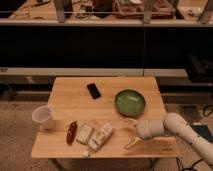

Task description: Place the bottle in the ceramic bowl

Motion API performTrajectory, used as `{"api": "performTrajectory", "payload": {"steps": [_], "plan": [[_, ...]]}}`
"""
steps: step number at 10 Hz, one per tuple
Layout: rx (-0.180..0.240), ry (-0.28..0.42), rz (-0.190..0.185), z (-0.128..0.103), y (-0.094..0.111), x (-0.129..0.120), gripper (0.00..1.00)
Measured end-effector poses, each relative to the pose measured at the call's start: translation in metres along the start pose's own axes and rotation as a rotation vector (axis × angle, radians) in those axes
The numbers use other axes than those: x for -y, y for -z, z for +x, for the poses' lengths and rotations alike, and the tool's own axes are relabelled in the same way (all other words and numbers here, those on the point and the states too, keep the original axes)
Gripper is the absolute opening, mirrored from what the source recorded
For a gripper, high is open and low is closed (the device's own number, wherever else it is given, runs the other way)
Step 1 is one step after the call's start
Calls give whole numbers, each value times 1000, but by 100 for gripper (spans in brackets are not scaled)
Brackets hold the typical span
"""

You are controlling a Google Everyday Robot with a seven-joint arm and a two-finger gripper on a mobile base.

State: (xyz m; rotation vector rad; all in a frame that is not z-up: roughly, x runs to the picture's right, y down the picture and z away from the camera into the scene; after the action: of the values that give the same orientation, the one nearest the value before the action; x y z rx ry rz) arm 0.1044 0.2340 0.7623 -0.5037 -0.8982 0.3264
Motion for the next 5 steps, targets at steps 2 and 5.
{"api": "performTrajectory", "payload": {"steps": [2, 5], "plan": [[24, 20, -31, -8, -20, -3, 80], [44, 51, -41, -18, -46, 7, 80]]}}
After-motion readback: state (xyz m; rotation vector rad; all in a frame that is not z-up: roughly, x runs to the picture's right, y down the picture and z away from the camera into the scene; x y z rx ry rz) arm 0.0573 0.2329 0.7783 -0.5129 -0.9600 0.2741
